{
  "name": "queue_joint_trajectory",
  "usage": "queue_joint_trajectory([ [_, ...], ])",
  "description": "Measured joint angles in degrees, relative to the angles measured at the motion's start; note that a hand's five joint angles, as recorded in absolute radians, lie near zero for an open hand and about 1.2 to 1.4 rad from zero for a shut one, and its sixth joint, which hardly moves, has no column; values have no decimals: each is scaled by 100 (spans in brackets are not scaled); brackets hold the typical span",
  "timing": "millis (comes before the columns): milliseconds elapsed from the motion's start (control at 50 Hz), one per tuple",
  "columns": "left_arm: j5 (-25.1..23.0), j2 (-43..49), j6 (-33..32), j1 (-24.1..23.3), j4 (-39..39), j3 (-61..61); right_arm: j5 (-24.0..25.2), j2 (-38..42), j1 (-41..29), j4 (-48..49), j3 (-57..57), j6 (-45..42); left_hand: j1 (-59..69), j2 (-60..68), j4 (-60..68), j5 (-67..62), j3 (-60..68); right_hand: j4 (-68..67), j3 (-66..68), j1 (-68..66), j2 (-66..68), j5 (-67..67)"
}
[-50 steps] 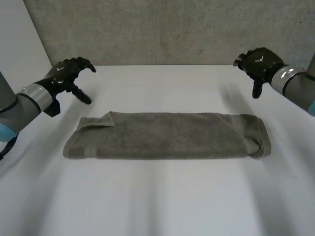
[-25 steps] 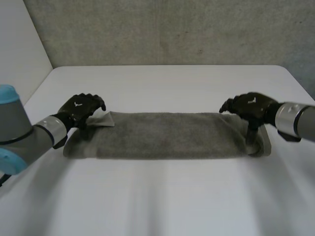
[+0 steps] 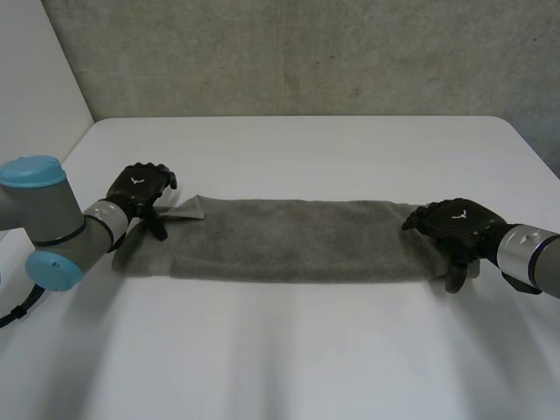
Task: Fold the towel.
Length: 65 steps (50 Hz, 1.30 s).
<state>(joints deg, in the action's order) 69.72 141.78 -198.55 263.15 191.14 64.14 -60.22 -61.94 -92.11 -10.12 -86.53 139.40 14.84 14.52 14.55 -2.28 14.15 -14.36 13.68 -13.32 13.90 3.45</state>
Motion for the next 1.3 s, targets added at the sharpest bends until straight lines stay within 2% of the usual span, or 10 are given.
queue_joint_trajectory([
  [340,-10,-239,391,17,-91,-134,-45,48,123,183,-16,0,0,0,0,0,0,0,0,0,0,0],
  [500,49,66,378,25,-76,-534,-134,24,299,259,-193,0,0,0,0,0,0,-5,5,-22,21,6],
  [580,198,361,350,31,-91,-837,-219,0,406,363,-306,2,0,0,0,2,0,-730,802,-817,778,874],
  [800,432,527,339,25,-389,-1056,-448,-28,483,697,-598,73,0,0,0,-11,0,-1028,1068,-1056,930,1163],
  [1080,206,-1485,338,61,-584,1206,-642,0,430,1020,-646,466,0,0,0,-11,0,-2122,2212,-2240,2182,2228],
  [1300,101,-1988,210,124,-167,2293,-1066,132,414,1258,-585,627,12,13,15,-275,14,-2254,2336,-2358,2262,2339],
])
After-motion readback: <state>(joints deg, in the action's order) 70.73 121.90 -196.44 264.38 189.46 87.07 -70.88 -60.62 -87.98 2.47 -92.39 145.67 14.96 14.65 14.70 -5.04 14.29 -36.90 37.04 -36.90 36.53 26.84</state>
